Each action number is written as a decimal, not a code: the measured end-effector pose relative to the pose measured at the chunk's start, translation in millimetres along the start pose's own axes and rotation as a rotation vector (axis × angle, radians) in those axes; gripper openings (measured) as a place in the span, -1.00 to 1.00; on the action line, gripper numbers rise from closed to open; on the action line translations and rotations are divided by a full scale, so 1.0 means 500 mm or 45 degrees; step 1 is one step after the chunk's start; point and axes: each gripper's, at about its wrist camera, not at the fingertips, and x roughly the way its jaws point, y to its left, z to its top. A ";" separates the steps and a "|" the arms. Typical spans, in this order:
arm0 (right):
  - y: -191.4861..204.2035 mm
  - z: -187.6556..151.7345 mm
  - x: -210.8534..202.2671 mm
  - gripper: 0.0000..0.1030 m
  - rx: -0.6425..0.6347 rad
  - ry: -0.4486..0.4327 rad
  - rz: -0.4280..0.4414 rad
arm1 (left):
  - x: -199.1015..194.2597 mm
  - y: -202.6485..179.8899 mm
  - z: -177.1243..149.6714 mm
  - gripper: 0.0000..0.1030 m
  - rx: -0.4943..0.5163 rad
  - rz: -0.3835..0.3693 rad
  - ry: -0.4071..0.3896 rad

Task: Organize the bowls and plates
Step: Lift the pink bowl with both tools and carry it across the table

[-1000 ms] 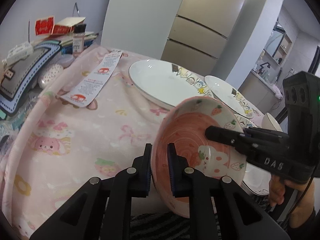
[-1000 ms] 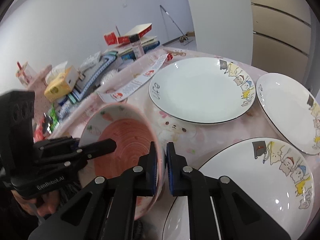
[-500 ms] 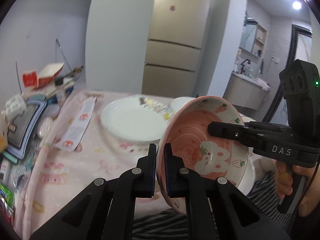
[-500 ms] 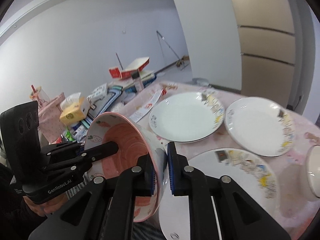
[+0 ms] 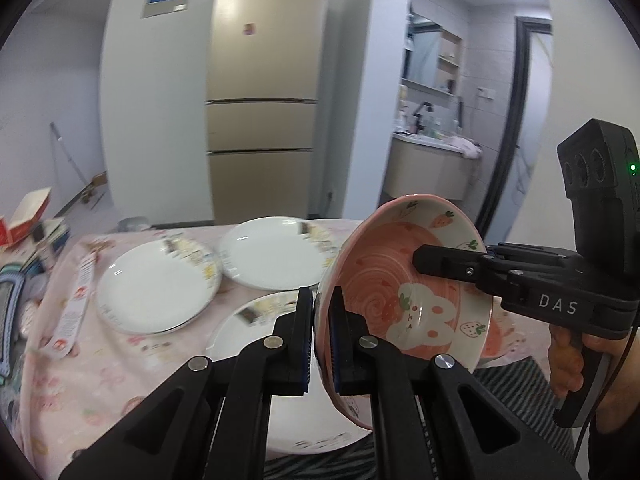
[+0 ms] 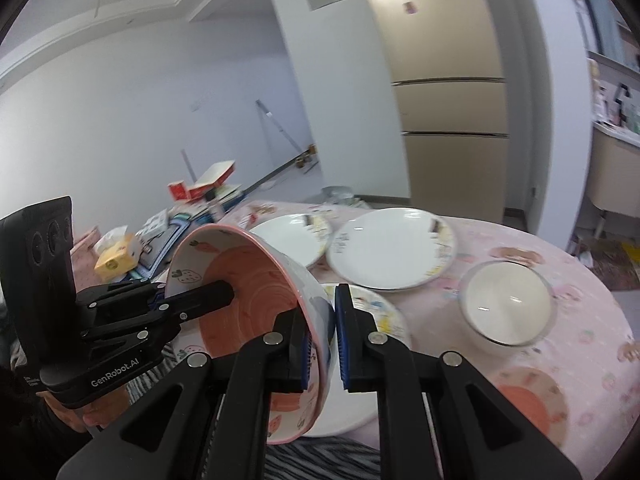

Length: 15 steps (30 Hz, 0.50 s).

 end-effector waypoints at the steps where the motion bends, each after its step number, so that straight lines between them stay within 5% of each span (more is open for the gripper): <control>1: -0.013 -0.004 -0.012 -0.80 0.013 -0.007 -0.013 | 0.008 -0.019 0.005 -0.84 0.016 -0.013 0.004; 15: -0.182 -0.071 -0.098 -0.78 0.157 -0.024 -0.147 | 0.138 -0.188 0.013 -0.84 0.151 -0.149 0.147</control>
